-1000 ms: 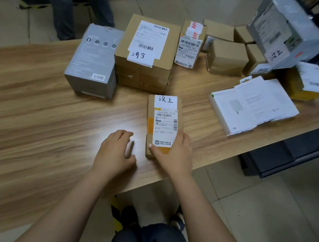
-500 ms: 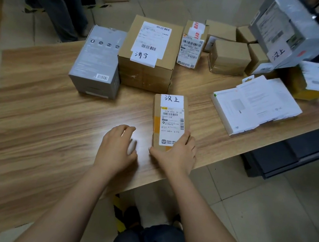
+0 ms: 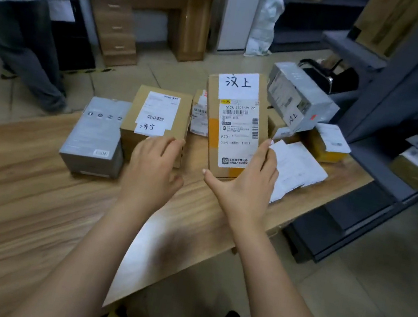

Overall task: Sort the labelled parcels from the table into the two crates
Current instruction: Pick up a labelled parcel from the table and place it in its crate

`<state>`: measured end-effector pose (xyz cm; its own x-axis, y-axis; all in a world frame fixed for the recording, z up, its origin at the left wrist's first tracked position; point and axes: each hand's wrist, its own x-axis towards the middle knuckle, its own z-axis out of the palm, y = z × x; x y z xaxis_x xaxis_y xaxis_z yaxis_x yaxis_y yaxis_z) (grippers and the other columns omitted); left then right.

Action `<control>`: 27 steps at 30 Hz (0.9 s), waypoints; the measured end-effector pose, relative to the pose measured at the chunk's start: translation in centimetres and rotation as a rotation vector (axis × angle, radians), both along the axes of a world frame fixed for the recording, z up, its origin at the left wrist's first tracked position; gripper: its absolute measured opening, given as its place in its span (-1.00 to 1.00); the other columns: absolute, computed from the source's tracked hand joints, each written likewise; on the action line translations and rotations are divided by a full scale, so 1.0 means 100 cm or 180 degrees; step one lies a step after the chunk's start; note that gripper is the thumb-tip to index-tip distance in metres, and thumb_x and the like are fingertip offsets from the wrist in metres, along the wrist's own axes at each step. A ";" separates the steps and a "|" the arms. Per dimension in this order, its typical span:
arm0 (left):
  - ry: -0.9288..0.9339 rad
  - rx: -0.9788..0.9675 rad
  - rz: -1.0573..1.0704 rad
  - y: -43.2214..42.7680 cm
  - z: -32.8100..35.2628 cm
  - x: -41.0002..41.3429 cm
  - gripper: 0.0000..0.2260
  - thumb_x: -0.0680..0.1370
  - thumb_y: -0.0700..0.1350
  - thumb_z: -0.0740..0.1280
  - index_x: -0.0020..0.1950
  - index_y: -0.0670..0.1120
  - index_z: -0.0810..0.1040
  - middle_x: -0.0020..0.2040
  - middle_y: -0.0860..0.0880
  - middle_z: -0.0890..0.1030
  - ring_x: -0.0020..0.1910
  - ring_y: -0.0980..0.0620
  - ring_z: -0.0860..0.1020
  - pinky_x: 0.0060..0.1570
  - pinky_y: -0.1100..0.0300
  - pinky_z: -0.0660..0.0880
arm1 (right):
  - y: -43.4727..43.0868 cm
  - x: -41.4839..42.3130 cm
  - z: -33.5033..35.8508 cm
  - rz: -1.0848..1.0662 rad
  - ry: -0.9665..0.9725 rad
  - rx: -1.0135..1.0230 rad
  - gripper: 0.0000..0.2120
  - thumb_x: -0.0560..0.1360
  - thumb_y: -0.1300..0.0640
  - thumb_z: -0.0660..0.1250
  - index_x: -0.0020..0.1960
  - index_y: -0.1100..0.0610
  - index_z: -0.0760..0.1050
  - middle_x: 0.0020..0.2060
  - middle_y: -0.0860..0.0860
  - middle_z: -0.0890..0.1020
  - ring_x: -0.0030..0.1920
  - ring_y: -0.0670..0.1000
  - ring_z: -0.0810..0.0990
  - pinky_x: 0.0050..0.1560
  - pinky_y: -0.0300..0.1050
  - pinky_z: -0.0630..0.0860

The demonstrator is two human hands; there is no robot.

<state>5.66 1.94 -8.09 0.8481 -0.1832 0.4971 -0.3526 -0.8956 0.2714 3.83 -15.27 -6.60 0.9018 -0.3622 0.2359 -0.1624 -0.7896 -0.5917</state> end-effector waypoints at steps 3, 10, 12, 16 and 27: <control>-0.0328 -0.0151 -0.0025 -0.015 0.037 0.006 -0.42 0.25 -0.21 0.53 0.26 -0.18 0.52 0.17 -0.16 0.55 0.17 -0.21 0.48 0.18 0.07 0.22 | -0.013 0.002 0.031 -0.0040 -0.0409 -0.0010 0.22 0.27 -0.30 0.50 0.59 0.13 -0.18 0.54 0.09 0.05 0.50 0.10 0.04 0.49 0.02 0.08; -0.0804 -0.0475 -0.0034 -0.059 0.107 0.009 -0.45 0.34 -0.18 0.53 0.31 -0.12 0.49 0.23 -0.13 0.51 0.26 -0.15 0.42 0.31 -0.12 0.30 | -0.046 0.004 0.079 -0.0142 -0.1163 0.0138 0.22 0.24 -0.31 0.51 0.60 0.11 -0.12 0.53 0.09 0.09 0.49 0.06 0.04 0.49 0.05 0.10; -0.0879 -0.0588 -0.0091 -0.072 0.115 0.009 -0.45 0.34 -0.17 0.53 0.31 -0.12 0.50 0.23 -0.12 0.51 0.27 -0.13 0.40 0.32 -0.14 0.32 | -0.058 0.005 0.086 -0.0182 -0.1292 0.0186 0.22 0.23 -0.30 0.52 0.60 0.10 -0.13 0.53 0.09 0.09 0.47 0.04 0.05 0.48 0.06 0.13; -0.0841 -0.0642 -0.0159 -0.100 0.123 0.013 -0.44 0.34 -0.19 0.51 0.33 -0.11 0.49 0.24 -0.12 0.50 0.27 -0.09 0.37 0.32 -0.12 0.29 | -0.087 0.014 0.098 -0.0180 -0.1453 0.0164 0.22 0.24 -0.28 0.53 0.60 0.08 -0.16 0.53 0.08 0.09 0.49 0.06 0.06 0.49 0.13 0.18; -0.0866 -0.0696 -0.0182 -0.190 0.136 0.054 -0.41 0.35 -0.18 0.53 0.35 -0.09 0.47 0.25 -0.10 0.49 0.29 -0.10 0.35 0.33 -0.17 0.30 | -0.176 0.048 0.122 -0.0179 -0.1616 -0.0037 0.21 0.26 -0.25 0.53 0.60 0.08 -0.17 0.54 0.04 0.04 0.48 0.04 0.04 0.48 0.16 0.20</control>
<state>11.09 -17.07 5.49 0.6708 -0.0909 0.7361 -0.4861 -0.8035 0.3438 8.65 -32.89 5.59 0.6517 -0.4017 0.6434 0.1007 -0.7949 -0.5983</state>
